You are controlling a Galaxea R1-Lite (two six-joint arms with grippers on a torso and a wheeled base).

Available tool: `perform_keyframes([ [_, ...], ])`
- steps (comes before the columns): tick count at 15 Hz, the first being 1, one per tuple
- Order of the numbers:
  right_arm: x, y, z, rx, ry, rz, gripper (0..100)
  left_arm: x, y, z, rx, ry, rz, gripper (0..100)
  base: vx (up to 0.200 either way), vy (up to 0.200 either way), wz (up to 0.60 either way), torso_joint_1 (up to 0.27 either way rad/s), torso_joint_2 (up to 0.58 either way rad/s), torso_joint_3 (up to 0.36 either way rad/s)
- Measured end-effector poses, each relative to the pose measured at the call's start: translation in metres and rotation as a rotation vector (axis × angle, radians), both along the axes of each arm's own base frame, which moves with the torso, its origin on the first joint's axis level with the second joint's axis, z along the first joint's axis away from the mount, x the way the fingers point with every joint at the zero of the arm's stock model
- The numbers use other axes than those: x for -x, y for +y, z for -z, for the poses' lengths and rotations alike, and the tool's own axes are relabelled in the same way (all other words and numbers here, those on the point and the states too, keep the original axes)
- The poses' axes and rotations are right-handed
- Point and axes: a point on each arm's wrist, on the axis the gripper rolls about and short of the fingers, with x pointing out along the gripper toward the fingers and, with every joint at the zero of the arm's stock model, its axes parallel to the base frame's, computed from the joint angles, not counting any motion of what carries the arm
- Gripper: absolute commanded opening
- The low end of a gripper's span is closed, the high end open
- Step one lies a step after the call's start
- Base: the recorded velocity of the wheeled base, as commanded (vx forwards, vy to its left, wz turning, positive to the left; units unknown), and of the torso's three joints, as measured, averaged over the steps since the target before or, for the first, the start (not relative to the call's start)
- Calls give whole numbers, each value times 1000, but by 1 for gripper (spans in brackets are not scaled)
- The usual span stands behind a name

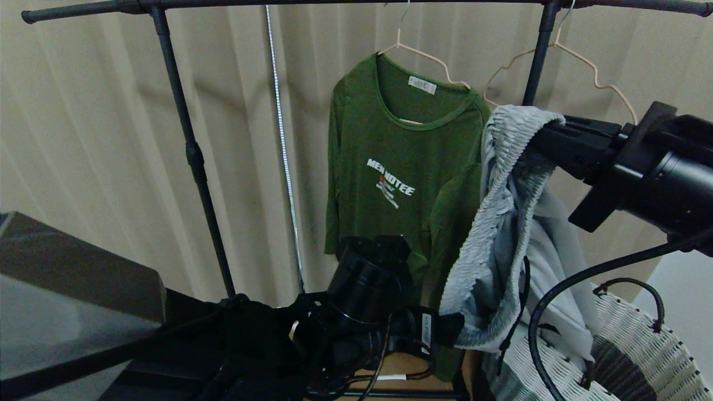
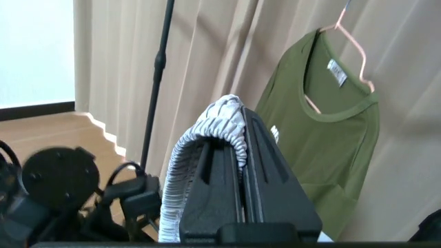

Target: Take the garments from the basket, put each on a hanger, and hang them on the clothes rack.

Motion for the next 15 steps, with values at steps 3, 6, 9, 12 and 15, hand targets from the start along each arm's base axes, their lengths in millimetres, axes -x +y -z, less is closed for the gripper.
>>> perform_keyframes([
  [3, 4, -3, -5, -14, -14, 0, 0, 1, 1, 5, -36, -8, 17, 0, 0, 0, 0, 0, 0, 0],
  [6, 4, -6, -7, -20, -16, 9, 0, 1, 5, 7, -86, -45, -18, 0, 0, 0, 0, 0, 0, 0],
  [9, -7, -12, -3, -9, -2, 63, 0, 8, 21, 11, -217, -166, -114, 0, 0, 0, 0, 0, 0, 0],
  [12, -22, -19, 4, -1, 24, 128, 0, 13, 50, -10, -241, -267, -127, 0, 0, 0, 0, 0, 0, 0],
  [15, -28, -23, 13, 3, 49, 157, 0, 5, 92, -58, -252, -370, -204, 0, 0, 0, 0, 0, 0, 0],
])
